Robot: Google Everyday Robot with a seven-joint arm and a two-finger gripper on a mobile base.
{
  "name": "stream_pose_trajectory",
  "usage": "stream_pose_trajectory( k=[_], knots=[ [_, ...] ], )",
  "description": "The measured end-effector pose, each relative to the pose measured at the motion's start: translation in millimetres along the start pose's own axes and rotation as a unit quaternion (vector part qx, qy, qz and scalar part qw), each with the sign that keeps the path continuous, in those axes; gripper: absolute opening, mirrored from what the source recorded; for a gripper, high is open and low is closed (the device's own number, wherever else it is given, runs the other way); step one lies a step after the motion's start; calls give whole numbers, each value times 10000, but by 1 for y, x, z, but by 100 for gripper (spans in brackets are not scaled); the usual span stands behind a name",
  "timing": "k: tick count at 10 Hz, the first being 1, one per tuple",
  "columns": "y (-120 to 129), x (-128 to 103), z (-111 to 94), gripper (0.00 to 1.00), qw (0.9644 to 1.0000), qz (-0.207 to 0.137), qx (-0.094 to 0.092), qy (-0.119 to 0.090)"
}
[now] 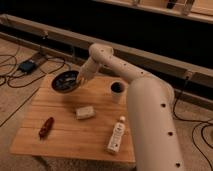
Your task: Pick up the ceramic bowl
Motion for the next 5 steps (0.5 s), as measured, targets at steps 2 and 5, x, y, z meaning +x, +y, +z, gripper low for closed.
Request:
stream_pose_trajectory(
  k=[2, 5],
  knots=[
    [-1, -1, -4, 0, 10000, -28, 55, -23],
    [-3, -2, -3, 0, 10000, -43, 53, -33]
  ],
)
